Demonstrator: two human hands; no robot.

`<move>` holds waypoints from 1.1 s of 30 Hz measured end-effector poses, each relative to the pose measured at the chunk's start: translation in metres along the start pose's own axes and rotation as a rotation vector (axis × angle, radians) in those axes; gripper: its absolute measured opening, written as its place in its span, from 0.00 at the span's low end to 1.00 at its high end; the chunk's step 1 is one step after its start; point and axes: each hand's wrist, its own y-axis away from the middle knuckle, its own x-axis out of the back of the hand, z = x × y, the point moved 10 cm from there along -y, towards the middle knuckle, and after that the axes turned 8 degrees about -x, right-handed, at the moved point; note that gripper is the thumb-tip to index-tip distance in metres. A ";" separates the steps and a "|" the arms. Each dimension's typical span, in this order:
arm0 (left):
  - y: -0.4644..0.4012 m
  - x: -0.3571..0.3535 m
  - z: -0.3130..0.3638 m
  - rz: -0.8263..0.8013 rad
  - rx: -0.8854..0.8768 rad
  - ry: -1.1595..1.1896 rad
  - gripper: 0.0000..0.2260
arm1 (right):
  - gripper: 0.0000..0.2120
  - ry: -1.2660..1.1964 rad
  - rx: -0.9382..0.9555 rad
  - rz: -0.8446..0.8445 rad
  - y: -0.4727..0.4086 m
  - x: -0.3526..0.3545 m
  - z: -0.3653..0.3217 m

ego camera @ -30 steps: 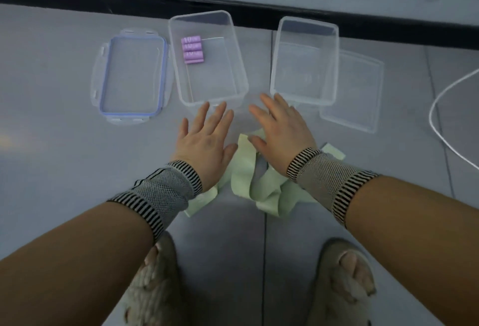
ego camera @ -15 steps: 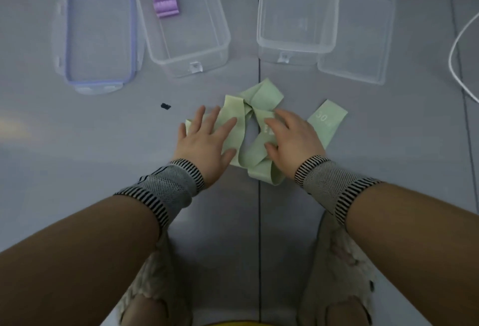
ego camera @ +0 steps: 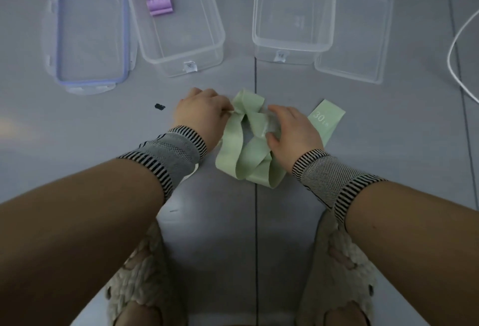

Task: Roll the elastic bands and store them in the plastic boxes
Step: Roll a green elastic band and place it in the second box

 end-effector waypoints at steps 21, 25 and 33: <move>0.085 -0.014 -0.090 -0.190 0.268 -0.001 0.19 | 0.20 -0.158 -0.201 -0.022 -0.006 0.008 0.010; 0.071 -0.022 -0.038 -0.202 0.066 -0.123 0.29 | 0.16 -0.264 -0.405 0.086 -0.009 0.019 0.040; 0.061 -0.077 -0.011 -0.445 0.033 -0.020 0.32 | 0.18 -0.412 -0.516 0.019 -0.013 -0.003 0.048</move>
